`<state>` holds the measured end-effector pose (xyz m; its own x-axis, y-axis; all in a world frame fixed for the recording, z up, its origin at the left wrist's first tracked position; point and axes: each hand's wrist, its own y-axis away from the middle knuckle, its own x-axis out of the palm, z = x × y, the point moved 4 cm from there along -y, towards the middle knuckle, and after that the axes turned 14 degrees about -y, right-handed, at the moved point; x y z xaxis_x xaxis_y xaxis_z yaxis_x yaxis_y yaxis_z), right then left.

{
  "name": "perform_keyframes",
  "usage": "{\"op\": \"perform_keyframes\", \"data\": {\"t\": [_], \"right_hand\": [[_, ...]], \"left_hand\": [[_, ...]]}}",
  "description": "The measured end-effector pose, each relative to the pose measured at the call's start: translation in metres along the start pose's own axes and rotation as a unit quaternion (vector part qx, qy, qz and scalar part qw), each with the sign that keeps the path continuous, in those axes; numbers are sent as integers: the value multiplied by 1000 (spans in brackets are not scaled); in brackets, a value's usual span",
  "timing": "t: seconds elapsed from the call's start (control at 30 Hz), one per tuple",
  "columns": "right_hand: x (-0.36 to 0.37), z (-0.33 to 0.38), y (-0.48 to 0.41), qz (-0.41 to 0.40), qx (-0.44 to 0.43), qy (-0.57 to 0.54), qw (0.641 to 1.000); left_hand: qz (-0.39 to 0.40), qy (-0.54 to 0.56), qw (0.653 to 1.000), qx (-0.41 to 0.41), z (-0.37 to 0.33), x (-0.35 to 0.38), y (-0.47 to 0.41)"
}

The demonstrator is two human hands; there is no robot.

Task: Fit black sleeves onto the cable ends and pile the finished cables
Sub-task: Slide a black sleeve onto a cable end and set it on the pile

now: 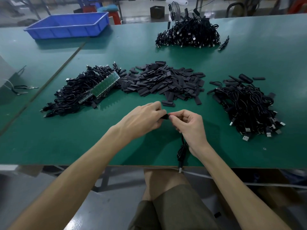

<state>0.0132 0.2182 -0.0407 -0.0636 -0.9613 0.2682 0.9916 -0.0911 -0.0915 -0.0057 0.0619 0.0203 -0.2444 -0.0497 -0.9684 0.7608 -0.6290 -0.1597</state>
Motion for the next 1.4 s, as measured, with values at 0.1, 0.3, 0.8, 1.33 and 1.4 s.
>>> {"op": "perform_keyframes", "data": {"t": [0.1,0.3,0.8,1.33,1.4], "right_hand": [[-1,1,2,3,4,-24,1000],[1,2,2,16,15,-53,998],[3,-3,3,57,13,-30,998],[6,-6,1,90,16,-24,995],[6,-6,1,95,19,-23,995]], "left_hand": [[-15,19,1000,-3,3,-3,0],[14,29,999,4,11,-3,5],[62,43,996,41,2,0,9],[107,225,968,-36,20,13,7],[113,224,967,-33,18,12,7]]}}
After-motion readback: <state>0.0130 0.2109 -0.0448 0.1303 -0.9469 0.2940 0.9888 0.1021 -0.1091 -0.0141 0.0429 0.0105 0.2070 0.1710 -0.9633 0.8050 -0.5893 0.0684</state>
